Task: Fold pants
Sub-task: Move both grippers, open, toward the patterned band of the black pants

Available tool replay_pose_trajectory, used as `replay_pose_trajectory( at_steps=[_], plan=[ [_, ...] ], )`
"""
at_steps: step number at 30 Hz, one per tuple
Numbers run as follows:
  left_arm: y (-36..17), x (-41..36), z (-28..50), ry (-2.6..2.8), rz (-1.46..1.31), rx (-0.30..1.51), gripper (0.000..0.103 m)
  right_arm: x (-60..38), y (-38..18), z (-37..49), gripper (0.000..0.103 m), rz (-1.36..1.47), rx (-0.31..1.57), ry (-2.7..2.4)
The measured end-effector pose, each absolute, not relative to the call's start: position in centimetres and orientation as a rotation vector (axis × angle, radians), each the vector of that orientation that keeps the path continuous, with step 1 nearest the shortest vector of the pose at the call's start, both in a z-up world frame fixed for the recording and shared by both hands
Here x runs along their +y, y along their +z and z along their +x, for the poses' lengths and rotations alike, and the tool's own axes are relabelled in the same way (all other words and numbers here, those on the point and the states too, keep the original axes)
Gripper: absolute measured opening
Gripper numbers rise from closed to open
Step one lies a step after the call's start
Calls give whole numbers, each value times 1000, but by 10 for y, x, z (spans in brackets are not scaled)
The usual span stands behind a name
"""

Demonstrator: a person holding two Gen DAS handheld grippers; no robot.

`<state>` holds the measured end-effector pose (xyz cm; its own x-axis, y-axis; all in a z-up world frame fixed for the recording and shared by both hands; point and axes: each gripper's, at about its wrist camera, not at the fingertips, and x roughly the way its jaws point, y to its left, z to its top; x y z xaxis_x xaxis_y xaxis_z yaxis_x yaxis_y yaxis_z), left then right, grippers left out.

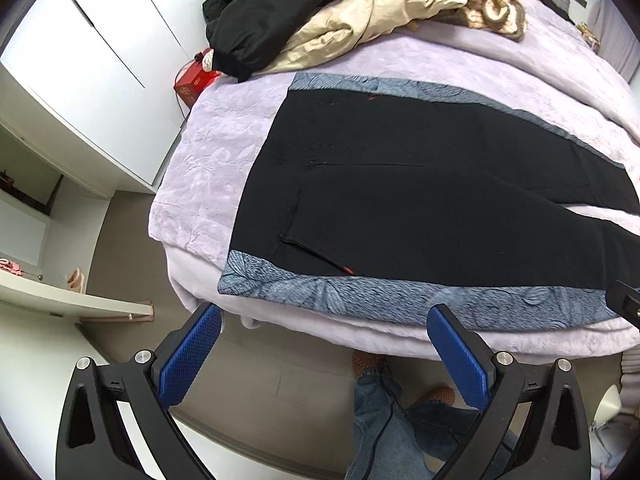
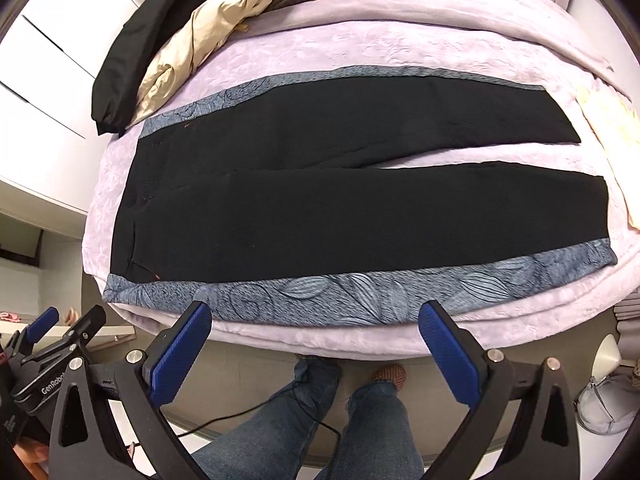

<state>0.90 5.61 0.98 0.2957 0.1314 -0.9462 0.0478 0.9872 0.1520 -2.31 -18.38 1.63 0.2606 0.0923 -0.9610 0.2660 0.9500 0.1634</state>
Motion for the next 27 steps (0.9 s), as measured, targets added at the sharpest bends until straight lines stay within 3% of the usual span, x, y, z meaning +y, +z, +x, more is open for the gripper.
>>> replay_pose_trajectory(
  at_steps=[27],
  plan=[
    [-73,74,50,33,148,1457,103,-175,-54,6,103,372,1463,-186]
  ],
)
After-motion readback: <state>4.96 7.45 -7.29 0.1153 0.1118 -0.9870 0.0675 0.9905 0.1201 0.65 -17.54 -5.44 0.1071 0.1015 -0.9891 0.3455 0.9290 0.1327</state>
